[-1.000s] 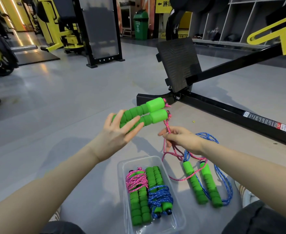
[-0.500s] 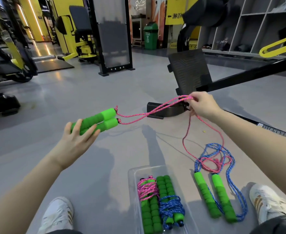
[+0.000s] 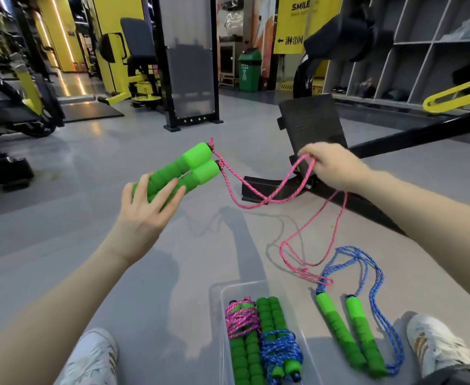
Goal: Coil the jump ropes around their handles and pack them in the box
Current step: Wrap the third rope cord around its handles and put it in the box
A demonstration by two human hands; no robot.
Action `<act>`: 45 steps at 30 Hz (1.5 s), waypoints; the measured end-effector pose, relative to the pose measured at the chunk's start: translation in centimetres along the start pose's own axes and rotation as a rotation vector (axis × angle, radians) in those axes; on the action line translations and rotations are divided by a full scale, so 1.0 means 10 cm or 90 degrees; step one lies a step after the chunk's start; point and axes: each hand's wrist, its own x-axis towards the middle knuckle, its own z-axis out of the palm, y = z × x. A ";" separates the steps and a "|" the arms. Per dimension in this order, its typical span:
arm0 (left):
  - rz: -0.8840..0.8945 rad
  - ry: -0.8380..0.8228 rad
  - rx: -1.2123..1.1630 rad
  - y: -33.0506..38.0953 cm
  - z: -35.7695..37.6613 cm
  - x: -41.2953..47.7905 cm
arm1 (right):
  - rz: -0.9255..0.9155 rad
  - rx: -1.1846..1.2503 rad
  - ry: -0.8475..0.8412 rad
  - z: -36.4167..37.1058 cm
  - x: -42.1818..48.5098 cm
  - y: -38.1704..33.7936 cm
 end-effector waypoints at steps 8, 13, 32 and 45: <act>0.071 0.119 -0.080 0.35 -0.16 0.35 | 0.149 0.524 -0.325 0.75 -0.42 -0.32; 0.071 0.156 -0.122 0.57 -0.23 0.54 | 0.079 0.899 -0.257 0.77 -0.30 -0.62; -0.038 -0.069 0.027 -0.26 0.12 -0.33 | 0.281 0.675 0.206 0.44 -0.23 -0.38; -0.095 0.071 -0.021 0.02 -0.06 0.33 | 0.013 0.617 0.794 -0.87 -0.32 -0.42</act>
